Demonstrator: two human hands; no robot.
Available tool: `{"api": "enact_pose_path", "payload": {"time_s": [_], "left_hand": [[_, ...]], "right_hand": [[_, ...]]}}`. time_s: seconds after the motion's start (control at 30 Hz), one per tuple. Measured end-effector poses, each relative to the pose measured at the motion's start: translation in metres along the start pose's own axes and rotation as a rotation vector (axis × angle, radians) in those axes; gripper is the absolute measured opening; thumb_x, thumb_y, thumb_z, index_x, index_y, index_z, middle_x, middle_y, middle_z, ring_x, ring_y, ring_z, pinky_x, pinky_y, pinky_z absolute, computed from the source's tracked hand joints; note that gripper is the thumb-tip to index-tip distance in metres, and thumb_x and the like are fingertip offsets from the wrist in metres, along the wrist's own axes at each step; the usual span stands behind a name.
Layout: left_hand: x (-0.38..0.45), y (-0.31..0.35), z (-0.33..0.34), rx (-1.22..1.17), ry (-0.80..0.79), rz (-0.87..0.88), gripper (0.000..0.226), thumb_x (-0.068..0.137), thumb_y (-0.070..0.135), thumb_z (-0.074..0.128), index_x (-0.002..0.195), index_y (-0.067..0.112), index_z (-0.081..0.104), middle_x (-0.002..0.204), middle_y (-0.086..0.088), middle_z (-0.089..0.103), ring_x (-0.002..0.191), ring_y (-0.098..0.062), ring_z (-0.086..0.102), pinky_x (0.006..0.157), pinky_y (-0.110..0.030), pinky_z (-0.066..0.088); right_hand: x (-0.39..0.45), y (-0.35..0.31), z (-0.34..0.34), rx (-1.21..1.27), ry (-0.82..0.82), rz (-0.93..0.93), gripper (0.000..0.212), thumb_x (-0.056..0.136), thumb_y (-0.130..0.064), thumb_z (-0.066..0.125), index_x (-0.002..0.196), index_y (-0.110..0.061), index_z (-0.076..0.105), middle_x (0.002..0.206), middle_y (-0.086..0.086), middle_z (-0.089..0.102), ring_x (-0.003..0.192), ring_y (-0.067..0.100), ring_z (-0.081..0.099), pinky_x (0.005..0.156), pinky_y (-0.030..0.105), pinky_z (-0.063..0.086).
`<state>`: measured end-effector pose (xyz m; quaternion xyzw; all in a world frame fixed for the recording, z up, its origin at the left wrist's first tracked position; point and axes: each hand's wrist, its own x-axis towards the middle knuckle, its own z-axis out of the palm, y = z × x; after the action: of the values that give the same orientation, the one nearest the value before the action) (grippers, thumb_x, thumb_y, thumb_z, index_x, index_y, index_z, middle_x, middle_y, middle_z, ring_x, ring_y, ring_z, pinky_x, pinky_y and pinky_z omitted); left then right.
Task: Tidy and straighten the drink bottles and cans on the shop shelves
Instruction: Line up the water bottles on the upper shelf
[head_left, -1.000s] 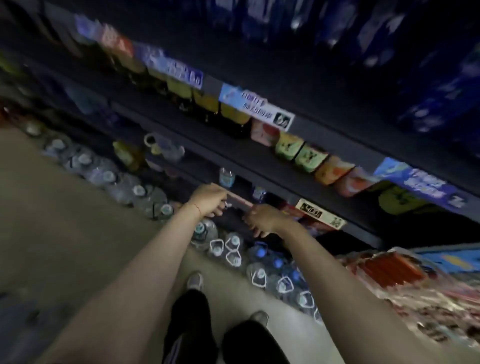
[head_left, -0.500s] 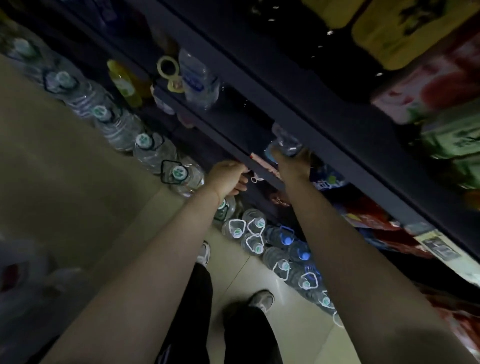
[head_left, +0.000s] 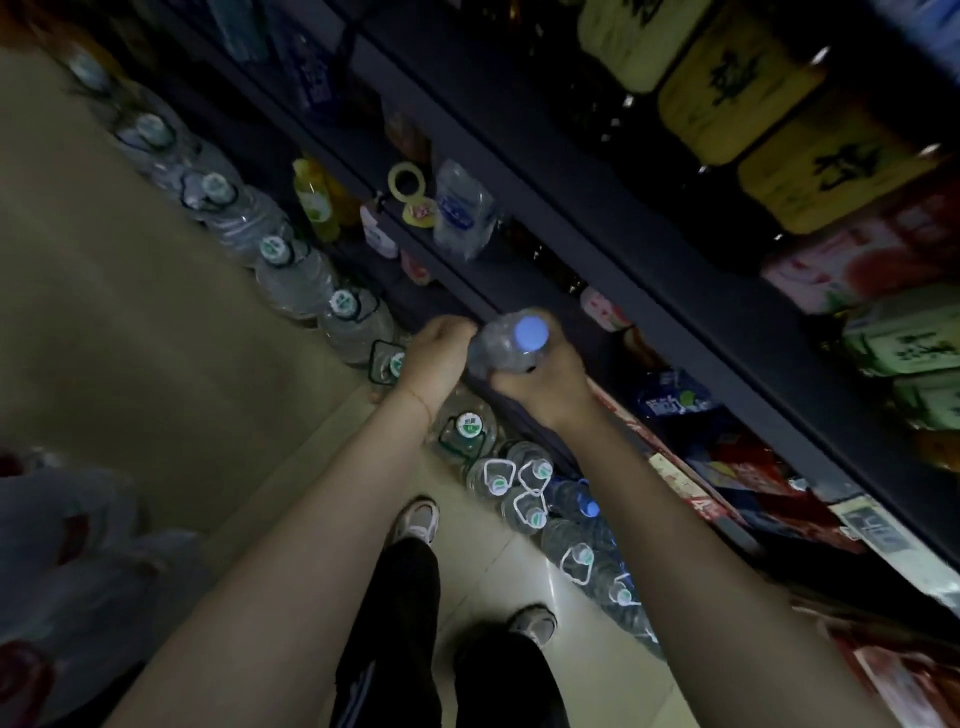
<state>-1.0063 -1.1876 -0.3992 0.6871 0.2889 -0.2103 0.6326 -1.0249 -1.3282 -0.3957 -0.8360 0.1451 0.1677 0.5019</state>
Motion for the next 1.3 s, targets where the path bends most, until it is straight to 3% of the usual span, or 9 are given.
{"api": "enact_pose_path", "payload": {"time_s": [0.17,0.27,0.43,0.57,0.63,0.73,0.87,1.03,1.3], "left_hand": [[-0.071,0.074,-0.039,-0.187,-0.168,-0.055,0.032,0.092,0.047,0.055,0.082,0.024,0.075,0.087,-0.002,0.074,0.082,-0.019,0.068,0.074,-0.031,0.05],[-0.121,0.147,-0.051,-0.297,-0.317,0.046,0.042,0.087,0.058,0.056,0.08,0.022,0.076,0.083,-0.007,0.072,0.071,-0.02,0.067,0.065,-0.031,0.049],[-0.257,0.29,-0.055,-0.43,-0.557,0.486,0.05,0.097,0.055,0.042,0.088,0.017,0.074,0.088,-0.008,0.072,0.078,-0.021,0.068,0.071,-0.033,0.053],[-0.343,0.364,-0.047,-0.446,-0.589,0.782,0.054,0.1,0.054,0.037,0.11,0.017,0.074,0.109,-0.011,0.074,0.098,-0.028,0.07,0.083,-0.04,0.056],[-0.372,0.39,-0.036,-0.418,-0.553,0.942,0.041,0.104,0.038,0.036,0.115,0.015,0.069,0.11,-0.008,0.073,0.104,-0.027,0.067,0.088,-0.039,0.053],[-0.398,0.418,-0.014,-0.195,-0.447,1.198,0.029,0.102,0.008,0.04,0.122,0.023,0.056,0.105,0.007,0.064,0.1,-0.011,0.059,0.08,-0.023,0.048],[-0.428,0.433,0.031,0.184,-0.422,1.422,0.06,0.085,0.011,0.075,0.127,0.037,0.04,0.107,0.019,0.056,0.099,0.005,0.055,0.078,-0.013,0.046],[-0.443,0.44,0.087,0.202,-0.2,1.52,0.046,0.067,0.039,0.088,0.098,0.043,0.054,0.091,0.018,0.064,0.086,-0.009,0.063,0.08,-0.039,0.055],[-0.463,0.434,0.158,0.272,-0.35,1.573,0.059,0.07,0.043,0.084,0.115,0.032,0.047,0.098,0.02,0.058,0.087,-0.006,0.061,0.077,-0.042,0.056]], "right_hand": [[-0.058,-0.104,-0.029,0.066,-0.279,-0.131,0.044,0.083,0.001,0.067,0.121,-0.015,0.052,0.112,0.001,0.066,0.095,0.002,0.064,0.078,0.013,0.051],[-0.1,-0.193,-0.072,0.058,-0.261,-0.215,0.043,0.083,-0.017,0.069,0.117,-0.023,0.043,0.106,-0.005,0.062,0.09,0.003,0.062,0.073,0.013,0.05],[-0.186,-0.33,-0.165,0.025,-0.102,-0.541,0.045,0.085,-0.021,0.07,0.122,-0.016,0.046,0.106,0.001,0.066,0.089,0.008,0.066,0.073,0.022,0.056],[-0.257,-0.402,-0.227,0.017,0.223,-0.785,0.043,0.089,-0.035,0.072,0.121,-0.018,0.048,0.096,-0.003,0.066,0.067,-0.001,0.061,0.057,0.023,0.05],[-0.284,-0.425,-0.257,0.018,0.398,-0.816,0.049,0.087,-0.047,0.071,0.121,-0.022,0.046,0.091,-0.001,0.065,0.069,0.005,0.064,0.066,0.032,0.055],[-0.311,-0.445,-0.302,0.06,0.623,-0.864,0.053,0.082,-0.054,0.074,0.114,-0.019,0.049,0.095,0.009,0.069,0.074,0.018,0.068,0.068,0.043,0.056],[-0.325,-0.448,-0.348,0.053,0.843,-0.913,0.058,0.078,-0.052,0.079,0.117,-0.021,0.049,0.091,-0.012,0.065,0.08,0.007,0.065,0.067,0.035,0.056],[-0.332,-0.426,-0.383,0.034,0.909,-0.849,0.066,0.074,-0.056,0.079,0.12,-0.018,0.051,0.088,-0.004,0.068,0.077,0.012,0.069,0.066,0.036,0.057],[-0.369,-0.386,-0.442,-0.216,1.088,-0.789,0.06,0.081,-0.05,0.076,0.123,-0.015,0.05,0.1,-0.004,0.06,0.084,0.012,0.057,0.069,0.027,0.048]]}}
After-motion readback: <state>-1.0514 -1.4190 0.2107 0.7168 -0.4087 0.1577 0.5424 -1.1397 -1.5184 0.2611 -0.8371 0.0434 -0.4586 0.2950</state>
